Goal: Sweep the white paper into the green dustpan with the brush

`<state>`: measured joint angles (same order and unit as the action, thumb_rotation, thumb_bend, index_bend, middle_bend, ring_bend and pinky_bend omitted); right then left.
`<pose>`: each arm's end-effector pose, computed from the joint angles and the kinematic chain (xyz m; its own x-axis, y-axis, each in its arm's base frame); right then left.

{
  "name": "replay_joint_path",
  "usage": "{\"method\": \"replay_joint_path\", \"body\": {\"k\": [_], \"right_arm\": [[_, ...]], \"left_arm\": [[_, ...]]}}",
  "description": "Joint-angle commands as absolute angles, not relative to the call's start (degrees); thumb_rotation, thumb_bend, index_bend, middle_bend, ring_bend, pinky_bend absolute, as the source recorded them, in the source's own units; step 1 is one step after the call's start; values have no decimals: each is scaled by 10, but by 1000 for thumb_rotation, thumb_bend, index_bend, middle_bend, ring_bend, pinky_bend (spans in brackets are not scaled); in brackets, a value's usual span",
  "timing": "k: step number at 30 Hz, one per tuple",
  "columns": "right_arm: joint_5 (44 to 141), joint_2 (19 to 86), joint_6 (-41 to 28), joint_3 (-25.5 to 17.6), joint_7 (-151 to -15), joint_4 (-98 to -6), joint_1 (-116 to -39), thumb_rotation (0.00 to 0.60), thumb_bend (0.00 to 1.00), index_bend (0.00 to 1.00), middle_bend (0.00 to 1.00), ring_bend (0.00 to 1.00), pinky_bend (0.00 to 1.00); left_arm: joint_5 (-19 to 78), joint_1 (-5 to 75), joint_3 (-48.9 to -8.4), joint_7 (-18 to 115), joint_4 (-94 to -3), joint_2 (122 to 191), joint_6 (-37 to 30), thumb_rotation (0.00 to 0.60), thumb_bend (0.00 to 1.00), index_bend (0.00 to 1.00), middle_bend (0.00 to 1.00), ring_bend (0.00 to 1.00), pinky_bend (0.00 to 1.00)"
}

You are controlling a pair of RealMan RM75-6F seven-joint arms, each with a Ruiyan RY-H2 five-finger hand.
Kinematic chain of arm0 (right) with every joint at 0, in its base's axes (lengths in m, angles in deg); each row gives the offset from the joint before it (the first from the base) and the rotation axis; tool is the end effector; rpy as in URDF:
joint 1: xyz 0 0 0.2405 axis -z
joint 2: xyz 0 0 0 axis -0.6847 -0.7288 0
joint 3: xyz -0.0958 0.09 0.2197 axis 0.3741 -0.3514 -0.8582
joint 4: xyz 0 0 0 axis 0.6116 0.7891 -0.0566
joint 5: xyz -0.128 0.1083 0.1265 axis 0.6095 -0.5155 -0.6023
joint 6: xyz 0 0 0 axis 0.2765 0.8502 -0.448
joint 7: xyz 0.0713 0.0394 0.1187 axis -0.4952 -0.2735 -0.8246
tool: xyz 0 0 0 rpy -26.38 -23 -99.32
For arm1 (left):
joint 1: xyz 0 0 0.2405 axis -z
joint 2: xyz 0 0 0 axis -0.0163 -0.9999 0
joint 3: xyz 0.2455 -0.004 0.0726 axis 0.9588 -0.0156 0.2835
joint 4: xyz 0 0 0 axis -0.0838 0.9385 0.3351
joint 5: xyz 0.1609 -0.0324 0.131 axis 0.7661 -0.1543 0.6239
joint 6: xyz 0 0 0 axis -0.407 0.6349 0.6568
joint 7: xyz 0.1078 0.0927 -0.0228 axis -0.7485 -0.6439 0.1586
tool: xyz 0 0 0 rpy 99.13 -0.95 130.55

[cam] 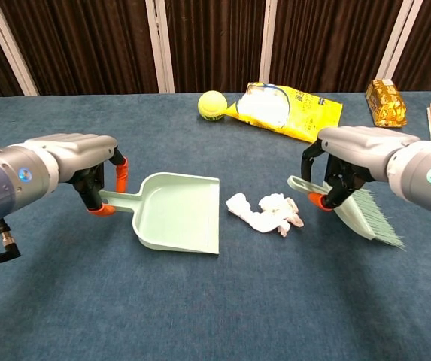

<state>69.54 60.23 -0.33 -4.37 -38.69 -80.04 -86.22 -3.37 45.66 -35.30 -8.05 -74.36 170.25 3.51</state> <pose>-0.1257 -0.3027 -0.0200 0.4158 -0.3449 0.8415 -0.9095 -0.1592 0.3841 -0.1149 0.3138 -0.0421 0.5351 0.3879 0.7505 0.8377 -0.1286 -0.5308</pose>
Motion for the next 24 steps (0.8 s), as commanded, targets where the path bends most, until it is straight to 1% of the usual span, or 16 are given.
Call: {"method": "replay_joint_path", "body": {"k": [1,6,12,24], "right_arm": [[689,602,-4,-47,-382,-800,-866,600,490,810,946,968,912],[687,603,-4,-49,-376,-806,-872,600,491,810,946,968,911],[688,610,3,-55,-367,-820,-881,600,492,811,946,968,911],[640,618,27,-69,-330,-883,-902,600,495,814,946,968,912]], "left_arm": [[-78,477,-374,-96,-747,1716,42,600,618,752,1000,993,1000],[-101,490,-381,-92,-740,1732,42,600,619,752,1000,994,1000],[-101,499,-379,-85,-737,1743,45,600,622,752,1000,993,1000],[-106,514,-373,-83,-732,1756,58,600,622,753,1000,994,1000]]}}
